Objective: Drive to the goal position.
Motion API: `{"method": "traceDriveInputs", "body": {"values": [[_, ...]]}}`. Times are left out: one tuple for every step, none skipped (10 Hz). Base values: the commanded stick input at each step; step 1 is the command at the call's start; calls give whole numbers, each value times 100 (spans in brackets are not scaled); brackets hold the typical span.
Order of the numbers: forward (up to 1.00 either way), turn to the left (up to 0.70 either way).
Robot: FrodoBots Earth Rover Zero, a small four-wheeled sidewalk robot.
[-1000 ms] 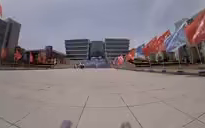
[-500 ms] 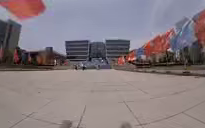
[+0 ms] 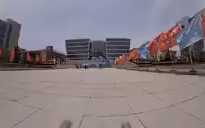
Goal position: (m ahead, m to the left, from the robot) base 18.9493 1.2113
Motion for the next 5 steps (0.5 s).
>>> {"method": "traceDriveInputs", "body": {"values": [[100,0],[100,0],[100,0],[100,0],[100,0]]}}
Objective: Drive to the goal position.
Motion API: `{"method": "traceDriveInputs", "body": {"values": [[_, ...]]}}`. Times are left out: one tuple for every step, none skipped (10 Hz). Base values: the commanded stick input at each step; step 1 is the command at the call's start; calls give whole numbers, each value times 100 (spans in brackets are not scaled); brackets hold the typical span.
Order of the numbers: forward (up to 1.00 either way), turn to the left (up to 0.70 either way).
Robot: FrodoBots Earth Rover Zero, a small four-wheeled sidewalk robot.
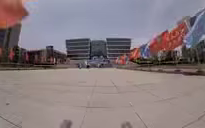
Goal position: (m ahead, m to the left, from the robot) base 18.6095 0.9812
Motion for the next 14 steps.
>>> {"method": "traceDriveInputs", "body": {"values": [[100,0],[100,0],[100,0],[100,0],[100,0],[100,0],[100,0],[100,0],[100,0],[100,0],[100,0],[100,0],[100,0],[100,0]]}}
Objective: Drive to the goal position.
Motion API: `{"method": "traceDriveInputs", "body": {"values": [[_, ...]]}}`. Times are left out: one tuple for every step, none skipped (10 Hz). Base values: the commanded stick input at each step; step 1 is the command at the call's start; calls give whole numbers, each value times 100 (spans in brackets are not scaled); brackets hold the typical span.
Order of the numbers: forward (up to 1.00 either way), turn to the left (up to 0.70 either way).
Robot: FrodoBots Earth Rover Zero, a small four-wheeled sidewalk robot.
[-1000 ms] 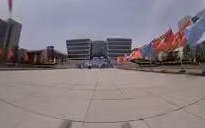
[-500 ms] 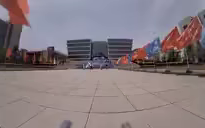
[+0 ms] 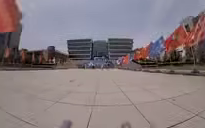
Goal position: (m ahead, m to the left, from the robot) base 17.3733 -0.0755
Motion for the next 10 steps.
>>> {"method": "traceDriveInputs", "body": {"values": [[100,0],[100,0],[100,0],[100,0],[100,0],[100,0],[100,0],[100,0],[100,0],[100,0]]}}
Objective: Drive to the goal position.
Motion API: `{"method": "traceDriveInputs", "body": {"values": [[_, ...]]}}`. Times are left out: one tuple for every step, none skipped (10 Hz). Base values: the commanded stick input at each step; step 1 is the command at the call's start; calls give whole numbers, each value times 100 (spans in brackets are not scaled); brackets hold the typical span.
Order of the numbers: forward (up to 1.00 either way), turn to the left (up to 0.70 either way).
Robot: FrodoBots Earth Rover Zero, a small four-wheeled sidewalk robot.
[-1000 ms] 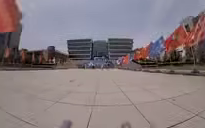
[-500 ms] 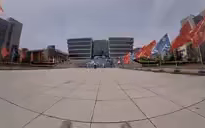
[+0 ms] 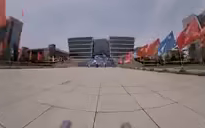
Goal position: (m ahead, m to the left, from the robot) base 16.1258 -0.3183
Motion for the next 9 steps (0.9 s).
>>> {"method": "traceDriveInputs", "body": {"values": [[100,0],[100,0],[100,0],[100,0],[100,0],[100,0],[100,0],[100,0],[100,0]]}}
